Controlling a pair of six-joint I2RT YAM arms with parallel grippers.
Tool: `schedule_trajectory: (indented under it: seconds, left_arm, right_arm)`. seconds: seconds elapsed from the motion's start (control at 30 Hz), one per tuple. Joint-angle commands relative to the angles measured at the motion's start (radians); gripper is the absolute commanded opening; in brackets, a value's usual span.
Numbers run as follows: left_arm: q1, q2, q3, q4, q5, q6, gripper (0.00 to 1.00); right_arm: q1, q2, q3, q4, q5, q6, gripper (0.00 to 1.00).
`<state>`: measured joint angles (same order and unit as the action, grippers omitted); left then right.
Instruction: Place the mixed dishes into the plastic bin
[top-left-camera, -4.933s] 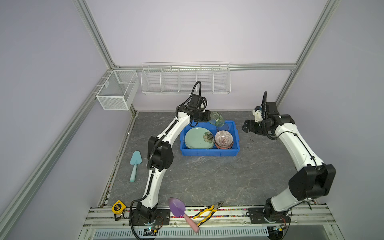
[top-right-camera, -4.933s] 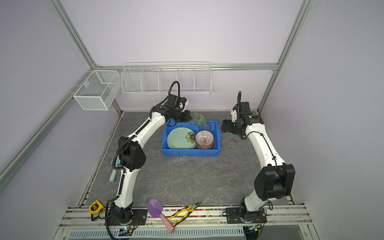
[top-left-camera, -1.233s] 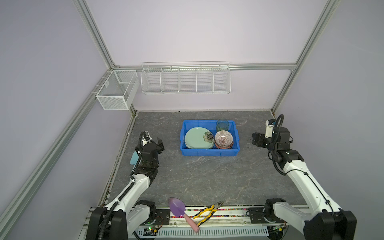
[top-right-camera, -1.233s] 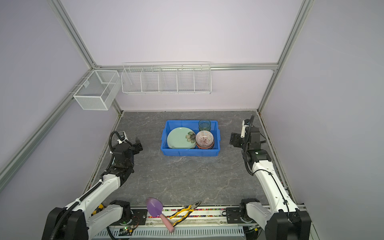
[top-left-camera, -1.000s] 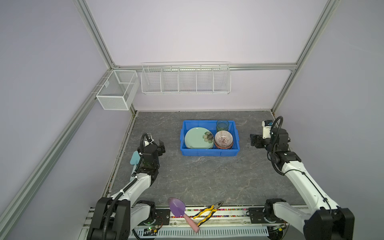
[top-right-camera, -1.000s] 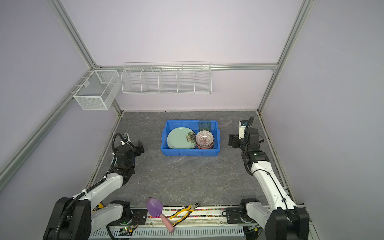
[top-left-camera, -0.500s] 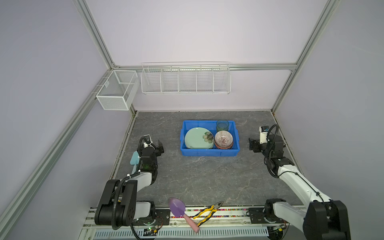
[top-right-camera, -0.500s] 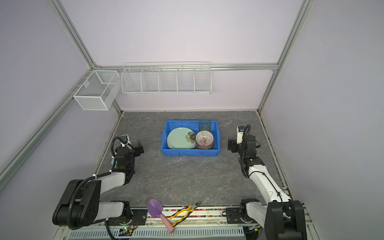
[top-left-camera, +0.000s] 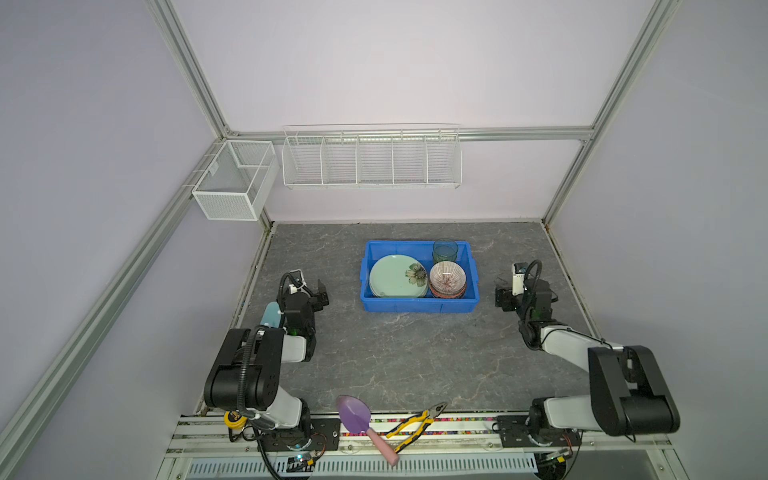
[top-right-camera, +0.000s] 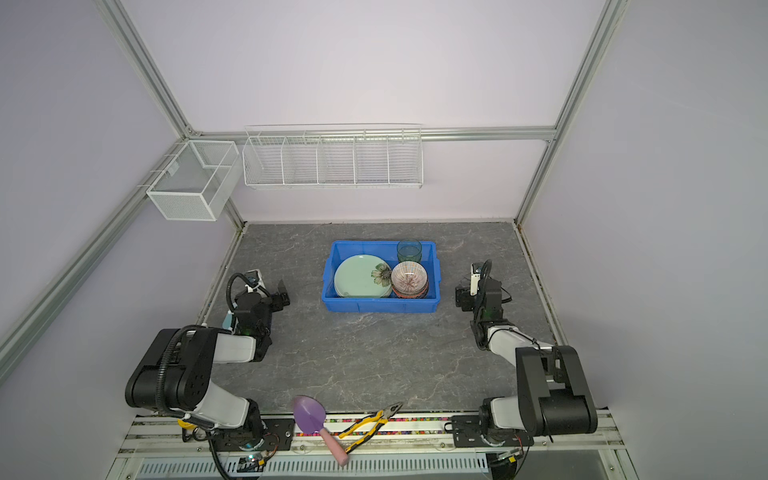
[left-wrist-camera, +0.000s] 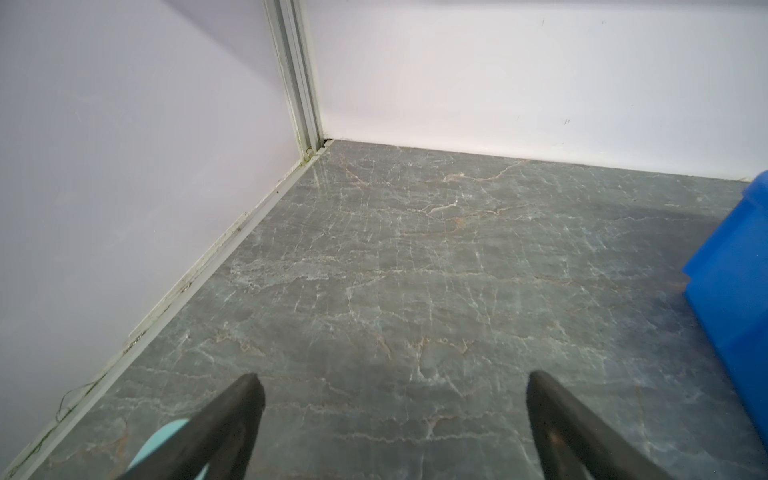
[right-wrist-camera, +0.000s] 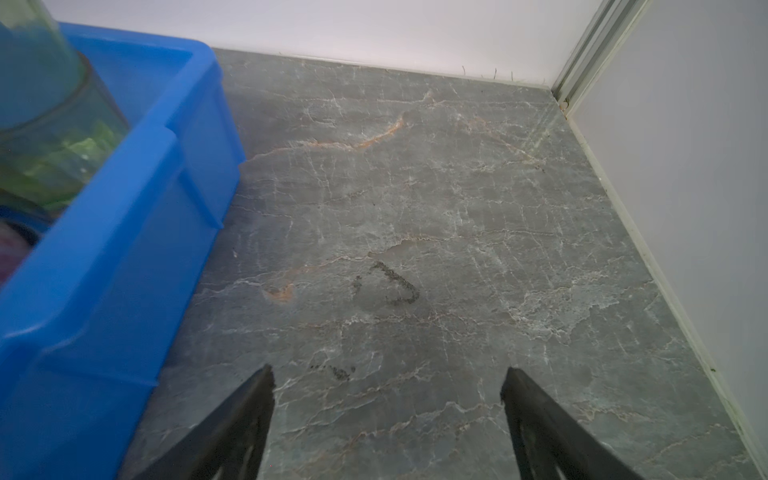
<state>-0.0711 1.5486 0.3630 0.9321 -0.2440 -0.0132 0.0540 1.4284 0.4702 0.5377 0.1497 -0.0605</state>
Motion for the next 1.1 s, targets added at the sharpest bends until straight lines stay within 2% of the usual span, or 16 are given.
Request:
schedule_trajectory:
  seconds: [0.0, 0.07, 0.27, 0.33, 0.37, 0.43, 0.53, 1.07]
  left_arm:
    - [0.014, -0.002, 0.041, -0.059, 0.039, 0.001, 0.98]
    - [0.022, -0.002, 0.041, -0.056, 0.051, -0.003, 0.98]
    - [0.022, -0.002, 0.042, -0.055, 0.051, -0.001, 0.99]
    - [0.022, -0.001, 0.040, -0.050, 0.051, -0.002, 0.99]
    - [0.022, 0.001, 0.038, -0.050, 0.052, 0.001, 0.99]
    - [0.022, 0.001, 0.037, -0.042, 0.052, 0.001, 0.99]
    - [0.022, 0.002, 0.036, -0.042, 0.052, 0.001, 0.99]
    - [0.021, 0.001, 0.035, -0.041, 0.066, 0.008, 0.99]
  right_arm:
    - [-0.007, 0.064, -0.005, 0.162, -0.008, -0.012, 0.89]
    - [-0.019, 0.062, 0.008, 0.126, -0.024, 0.000, 0.89]
    - [-0.080, 0.076, -0.055, 0.244, -0.073, 0.058, 0.88]
    - [-0.073, 0.112, -0.110, 0.394, -0.086, 0.043, 0.88]
    - [-0.065, 0.112, -0.117, 0.412, -0.088, 0.032, 0.88]
    - [-0.062, 0.098, -0.097, 0.342, -0.132, 0.010, 0.88]
    - [-0.078, 0.103, -0.089, 0.335, -0.157, 0.025, 0.88]
    - [-0.065, 0.101, -0.087, 0.332, -0.112, 0.024, 0.88]
